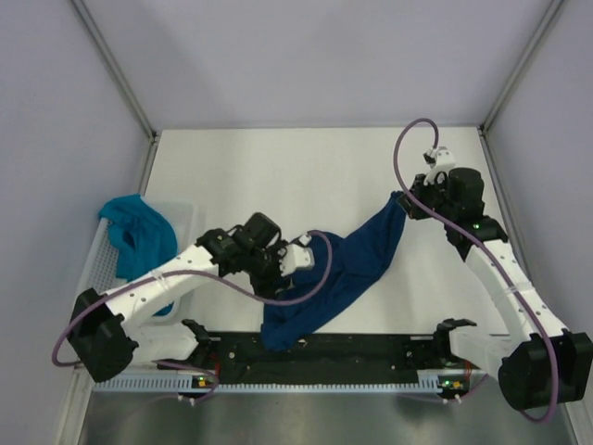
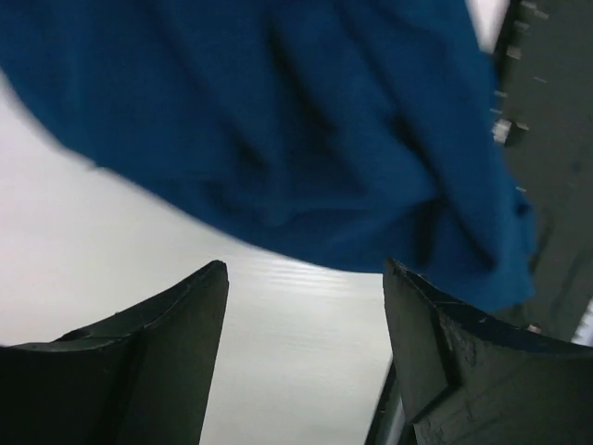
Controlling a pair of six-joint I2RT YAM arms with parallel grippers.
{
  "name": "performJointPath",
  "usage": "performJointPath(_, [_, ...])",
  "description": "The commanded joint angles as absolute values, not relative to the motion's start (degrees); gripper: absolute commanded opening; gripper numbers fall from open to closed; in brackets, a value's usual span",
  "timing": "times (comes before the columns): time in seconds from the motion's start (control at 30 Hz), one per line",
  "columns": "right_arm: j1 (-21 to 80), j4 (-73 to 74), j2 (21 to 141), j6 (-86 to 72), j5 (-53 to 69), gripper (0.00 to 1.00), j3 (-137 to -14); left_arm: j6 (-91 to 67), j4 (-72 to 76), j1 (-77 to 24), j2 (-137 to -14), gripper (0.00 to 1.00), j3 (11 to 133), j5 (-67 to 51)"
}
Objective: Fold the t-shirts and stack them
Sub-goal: Flatten out the tshirt
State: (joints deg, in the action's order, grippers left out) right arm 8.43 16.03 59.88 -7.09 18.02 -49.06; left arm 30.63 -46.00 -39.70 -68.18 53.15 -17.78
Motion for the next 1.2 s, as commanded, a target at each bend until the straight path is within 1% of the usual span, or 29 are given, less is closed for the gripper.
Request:
performJointPath(0.0, [7.82, 12.13, 61.08, -9.49, 11.25, 0.00, -50.10, 32.17, -48.35, -52.44, -68.64, 0.75, 50.19, -19.51])
performJointPath(0.13, [7.91, 12.30, 61.09, -8.97, 11.34, 0.00, -49.75, 34.01, -49.48, -56.77, -71.89, 0.82, 50.36, -22.84])
performJointPath(0.3, [7.91, 13.01, 59.68, -7.47, 10.11, 0.00, -48.52, 33.84, -47.91, -60.46, -75.93, 0.83, 49.31, -23.12])
performJointPath(0.37, [7.82, 13.01, 59.50, -7.12, 10.28, 0.00, -48.34, 33.22, -46.06, -62.22, -77.95, 0.81, 48.43, -20.93])
performJointPath(0.4, [7.82, 13.01, 59.41, -7.21, 10.28, 0.00, -48.34, 33.05, -45.88, -62.66, -79.09, 0.76, 48.60, -19.70])
performJointPath(0.43, [7.82, 13.09, 59.41, -7.12, 10.37, 0.00, -48.43, 33.05, -47.01, -62.67, -80.75, 0.69, 49.39, -18.90])
performJointPath(0.47, [7.82, 13.10, 59.24, -7.03, 10.37, 0.00, -48.51, 33.13, -48.76, -62.58, -81.73, 0.57, 50.44, -19.42])
performJointPath(0.5, [7.82, 13.27, 59.06, -6.86, 10.11, 0.00, -48.52, 33.48, -50.00, -62.58, -82.09, 0.50, 50.88, -19.95])
performJointPath(0.57, [7.91, 13.36, 58.45, -6.68, 9.32, 0.00, -48.69, 34.36, -50.89, -62.58, -82.00, 0.25, 50.89, -20.22])
performJointPath(0.6, [7.82, 13.53, 58.19, -6.51, 8.97, 0.00, -48.78, 34.28, -50.80, -62.58, -81.83, 0.04, 50.63, -19.00])
performJointPath(0.63, [7.82, 13.71, 57.75, -6.33, 8.79, 0.00, -49.04, 33.41, -50.71, -62.49, -81.91, 0.00, 50.63, -17.42])
performJointPath(0.73, [7.74, 14.32, 56.78, -6.07, 8.35, 0.00, -50.70, 30.86, -51.15, -61.70, -81.22, 0.00, 51.85, -10.05])
performJointPath(0.8, [7.82, 15.20, 56.25, -5.63, 8.26, 0.00, -53.16, 29.19, -51.24, -58.38, -78.68, 0.00, 55.00, -3.37])
performJointPath(0.83, [7.82, 15.64, 55.90, -5.28, 8.35, 0.00, -54.57, 29.01, -51.41, -55.05, -77.18, 0.00, 56.41, -0.64])
performJointPath(0.93, [7.82, 16.87, 54.85, -4.57, 8.35, 0.00, -60.36, 29.18, -52.73, -42.67, -73.49, 0.00, 67.64, 2.80])
performJointPath(1.0, [7.74, 17.14, 53.71, -4.31, 8.00, 0.00, -63.96, 29.53, -52.65, -37.47, -72.08, 0.00, 74.24, 6.83])
performJointPath(1.17, [7.65, 18.36, 49.32, -3.96, 7.65, 0.00, -71.70, 31.02, -53.52, -31.30, -67.68, 0.00, 84.80, 11.24])
